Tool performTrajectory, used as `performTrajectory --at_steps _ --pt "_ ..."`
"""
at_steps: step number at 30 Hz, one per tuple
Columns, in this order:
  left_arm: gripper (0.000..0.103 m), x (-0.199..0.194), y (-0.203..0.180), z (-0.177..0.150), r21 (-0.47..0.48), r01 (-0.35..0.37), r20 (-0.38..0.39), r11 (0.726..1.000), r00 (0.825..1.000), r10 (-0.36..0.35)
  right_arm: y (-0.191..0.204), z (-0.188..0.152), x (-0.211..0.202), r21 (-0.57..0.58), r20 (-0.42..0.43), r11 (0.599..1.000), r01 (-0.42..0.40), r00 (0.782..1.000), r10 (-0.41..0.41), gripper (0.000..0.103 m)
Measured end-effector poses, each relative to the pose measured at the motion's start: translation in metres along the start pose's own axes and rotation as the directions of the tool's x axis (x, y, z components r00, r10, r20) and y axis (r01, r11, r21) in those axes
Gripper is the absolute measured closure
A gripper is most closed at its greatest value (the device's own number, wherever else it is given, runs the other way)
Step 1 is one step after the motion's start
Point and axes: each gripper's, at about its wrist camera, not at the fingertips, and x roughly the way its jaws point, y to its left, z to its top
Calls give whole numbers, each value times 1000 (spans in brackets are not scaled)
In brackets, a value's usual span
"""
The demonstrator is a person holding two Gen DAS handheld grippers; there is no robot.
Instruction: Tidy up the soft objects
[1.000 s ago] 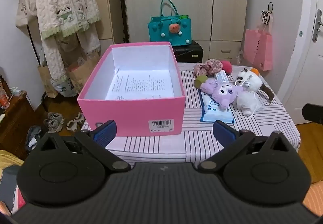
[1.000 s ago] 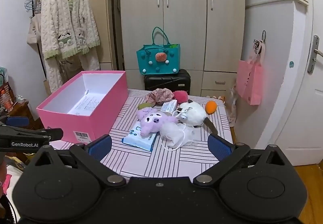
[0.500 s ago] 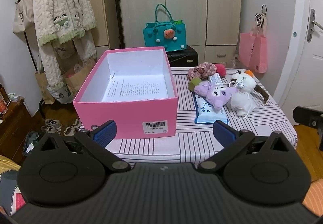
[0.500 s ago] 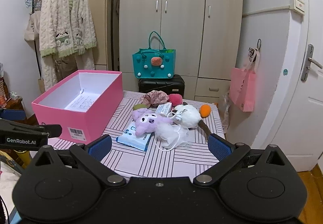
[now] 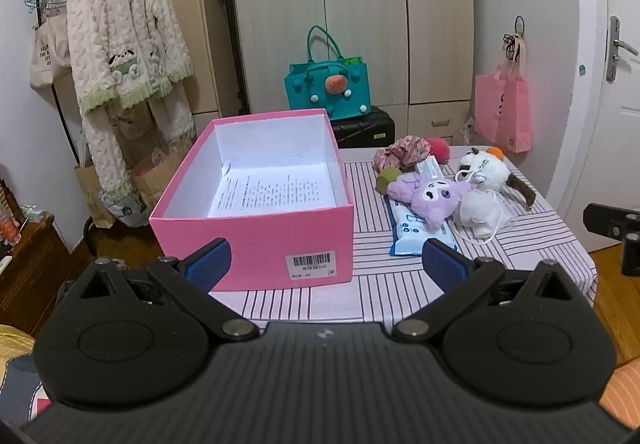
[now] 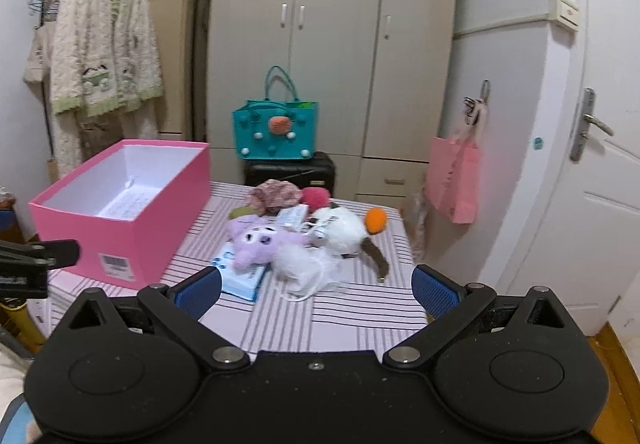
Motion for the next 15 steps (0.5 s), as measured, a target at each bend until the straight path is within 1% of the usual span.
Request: performTrajectory --at_steps 4,8,15 --pt "0 -2 -3 -1 3 0 21 1000 1000 0 -5 -1 5 5 -7 1000 1 1000 -1 0" --pt "0 -2 -4 -1 0 1 17 1000 1000 -1 -9 1 12 19 -34 1000 -14 999 15 0" --pt "0 0 3 4 -41 20 -3 999 1000 -20 -10 12 -1 -7 -4 999 -45 999 45 0"
